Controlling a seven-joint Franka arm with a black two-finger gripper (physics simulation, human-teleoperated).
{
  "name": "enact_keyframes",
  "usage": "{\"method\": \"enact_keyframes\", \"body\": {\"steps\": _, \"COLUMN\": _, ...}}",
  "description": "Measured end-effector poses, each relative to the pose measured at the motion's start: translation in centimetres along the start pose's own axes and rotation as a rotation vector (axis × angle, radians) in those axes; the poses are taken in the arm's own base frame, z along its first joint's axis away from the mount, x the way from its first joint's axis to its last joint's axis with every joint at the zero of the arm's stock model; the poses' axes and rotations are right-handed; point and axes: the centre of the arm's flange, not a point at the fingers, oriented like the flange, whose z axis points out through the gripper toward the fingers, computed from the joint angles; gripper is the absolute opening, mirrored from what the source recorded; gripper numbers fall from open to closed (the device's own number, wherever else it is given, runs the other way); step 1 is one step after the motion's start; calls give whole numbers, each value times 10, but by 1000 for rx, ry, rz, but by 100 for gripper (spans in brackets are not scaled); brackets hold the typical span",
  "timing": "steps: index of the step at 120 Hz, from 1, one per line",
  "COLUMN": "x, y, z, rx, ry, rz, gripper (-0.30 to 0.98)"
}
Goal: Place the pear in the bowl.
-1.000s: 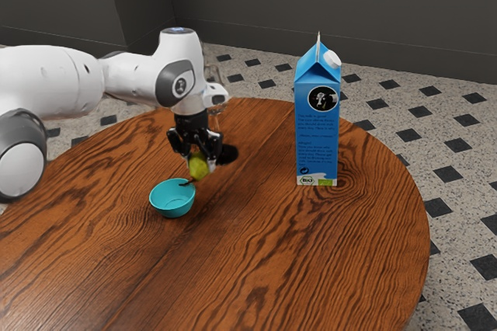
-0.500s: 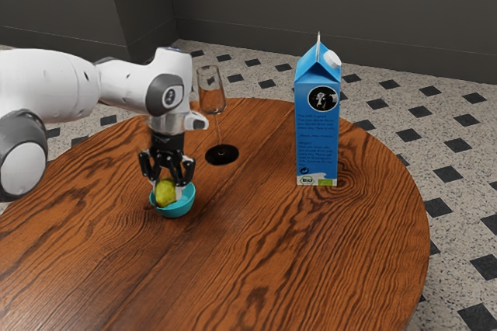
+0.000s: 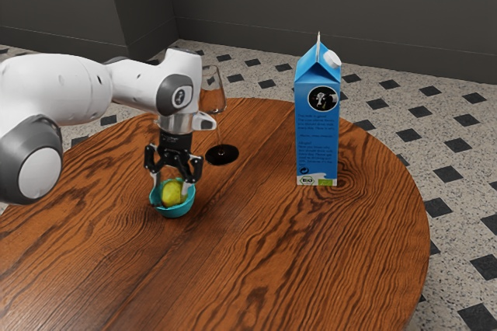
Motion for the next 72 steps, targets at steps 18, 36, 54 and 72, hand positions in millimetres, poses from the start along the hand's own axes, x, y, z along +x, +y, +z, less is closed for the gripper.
{"method": "enact_keyframes", "body": {"steps": 18, "x": -5, "y": 1, "z": -12, "rx": -3, "ry": 17, "rz": 9, "gripper": 61}}
{"method": "enact_keyframes", "body": {"steps": 36, "x": -33, "y": -1, "z": -76, "rx": -15, "ry": 117, "rz": 69, "gripper": 65}}
{"method": "enact_keyframes", "body": {"steps": 54, "x": -68, "y": 21, "z": -133, "rx": -6, "ry": 217, "rz": 261, "gripper": 67}}
{"method": "enact_keyframes", "body": {"steps": 72, "x": -121, "y": 66, "z": -209, "rx": 26, "ry": 365, "rz": 492, "gripper": 68}}
